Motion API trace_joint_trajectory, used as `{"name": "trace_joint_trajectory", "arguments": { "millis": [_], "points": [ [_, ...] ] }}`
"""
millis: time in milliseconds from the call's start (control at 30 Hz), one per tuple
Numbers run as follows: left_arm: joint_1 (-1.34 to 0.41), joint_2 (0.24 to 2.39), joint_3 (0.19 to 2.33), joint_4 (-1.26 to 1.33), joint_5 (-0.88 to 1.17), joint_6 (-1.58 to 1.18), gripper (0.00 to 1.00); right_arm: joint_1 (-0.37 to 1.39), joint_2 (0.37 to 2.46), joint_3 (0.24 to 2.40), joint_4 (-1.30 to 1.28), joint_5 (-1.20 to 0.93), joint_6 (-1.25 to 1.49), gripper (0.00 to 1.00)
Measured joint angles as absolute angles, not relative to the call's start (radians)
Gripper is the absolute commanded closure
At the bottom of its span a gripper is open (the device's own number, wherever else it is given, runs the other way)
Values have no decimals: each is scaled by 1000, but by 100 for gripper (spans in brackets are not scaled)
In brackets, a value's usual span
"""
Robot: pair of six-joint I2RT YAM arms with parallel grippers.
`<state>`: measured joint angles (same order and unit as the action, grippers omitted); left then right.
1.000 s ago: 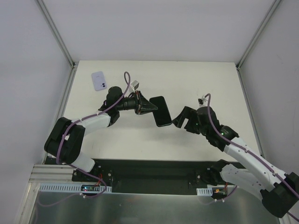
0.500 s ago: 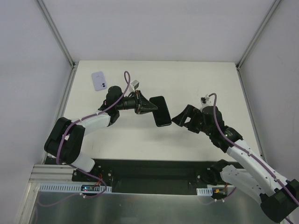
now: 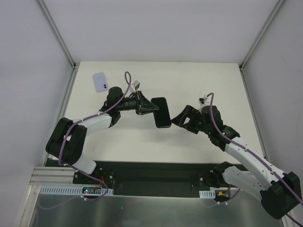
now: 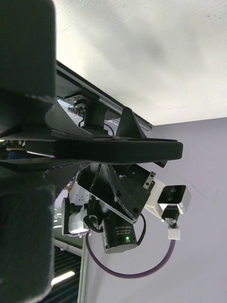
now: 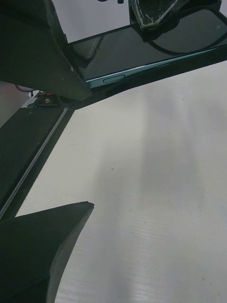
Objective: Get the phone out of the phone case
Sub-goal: Remove the phone case from the phone.
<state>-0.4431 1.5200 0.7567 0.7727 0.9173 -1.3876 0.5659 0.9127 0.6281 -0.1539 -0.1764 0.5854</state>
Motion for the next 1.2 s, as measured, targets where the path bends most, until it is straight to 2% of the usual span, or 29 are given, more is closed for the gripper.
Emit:
{"name": "trace_joint_trajectory", "arguments": {
  "millis": [833, 1200],
  "points": [
    [-437, 1610, 757, 1035, 915, -1565, 100, 558, 947, 574, 63, -353, 720, 7],
    [-437, 1610, 753, 1084, 814, -1570, 100, 559, 1079, 626, 159, -387, 787, 12]
  ]
}}
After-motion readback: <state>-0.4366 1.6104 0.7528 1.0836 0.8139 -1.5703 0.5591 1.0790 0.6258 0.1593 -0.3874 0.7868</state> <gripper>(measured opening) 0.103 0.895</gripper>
